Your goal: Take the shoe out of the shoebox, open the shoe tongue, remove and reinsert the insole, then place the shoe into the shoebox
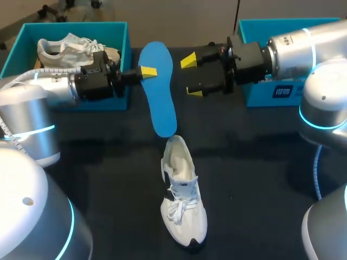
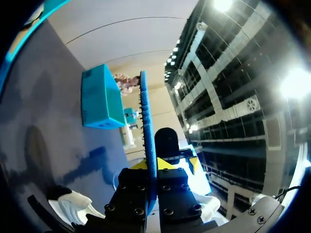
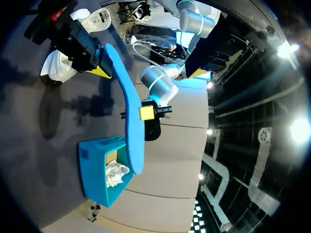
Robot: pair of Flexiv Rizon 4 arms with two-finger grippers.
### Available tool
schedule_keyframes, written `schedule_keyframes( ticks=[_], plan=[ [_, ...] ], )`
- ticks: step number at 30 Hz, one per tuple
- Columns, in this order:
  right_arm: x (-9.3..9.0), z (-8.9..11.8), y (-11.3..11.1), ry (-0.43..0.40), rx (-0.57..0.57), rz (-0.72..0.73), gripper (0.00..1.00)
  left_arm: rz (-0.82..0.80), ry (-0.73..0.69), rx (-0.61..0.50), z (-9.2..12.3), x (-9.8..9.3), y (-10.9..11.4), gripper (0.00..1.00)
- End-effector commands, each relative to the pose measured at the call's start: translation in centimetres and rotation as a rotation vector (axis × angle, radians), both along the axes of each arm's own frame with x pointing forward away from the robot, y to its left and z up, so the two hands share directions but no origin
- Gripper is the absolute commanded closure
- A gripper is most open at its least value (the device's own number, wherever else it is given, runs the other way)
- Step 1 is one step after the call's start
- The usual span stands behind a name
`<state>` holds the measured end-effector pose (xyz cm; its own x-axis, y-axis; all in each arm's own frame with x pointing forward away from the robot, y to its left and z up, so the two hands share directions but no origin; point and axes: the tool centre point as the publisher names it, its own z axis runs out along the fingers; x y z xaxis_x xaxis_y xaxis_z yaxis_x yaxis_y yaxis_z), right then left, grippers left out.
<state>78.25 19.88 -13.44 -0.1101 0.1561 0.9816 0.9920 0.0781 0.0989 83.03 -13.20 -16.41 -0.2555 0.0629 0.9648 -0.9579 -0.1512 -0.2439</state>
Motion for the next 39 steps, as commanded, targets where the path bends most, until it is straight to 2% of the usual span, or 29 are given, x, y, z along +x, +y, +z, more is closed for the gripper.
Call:
schedule_keyframes(
  ticks=[1,10,18,25,29,30,39],
  plan=[
    [-0.1,-0.4,0.2,0.0,0.028,-0.003,0.0,0.023,-0.097,-0.022,0.1,-0.1,0.1,1.0],
    [-0.1,-0.4,0.2,0.0,0.028,-0.003,0.0,0.077,-0.377,-0.094,1.1,-0.9,1.4,1.0],
    [-0.1,-0.4,0.2,0.0,0.028,-0.003,0.0,0.101,-0.829,-0.144,2.9,-1.0,3.1,1.0],
    [-0.1,-0.4,0.2,0.0,0.028,-0.003,0.0,0.049,-1.138,-0.068,4.8,-1.3,3.7,1.0],
    [-0.1,-0.4,0.2,0.0,0.028,-0.003,0.0,-0.019,-1.272,0.011,4.4,-1.8,4.2,1.0],
    [-0.1,-0.4,0.2,0.0,0.028,-0.003,0.0,-0.015,-1.355,0.042,3.9,-1.9,4.2,1.0],
    [-0.1,-0.4,0.2,0.0,0.028,-0.003,0.0,-0.015,-1.355,0.042,3.9,-1.9,4.2,1.0]
  ],
)
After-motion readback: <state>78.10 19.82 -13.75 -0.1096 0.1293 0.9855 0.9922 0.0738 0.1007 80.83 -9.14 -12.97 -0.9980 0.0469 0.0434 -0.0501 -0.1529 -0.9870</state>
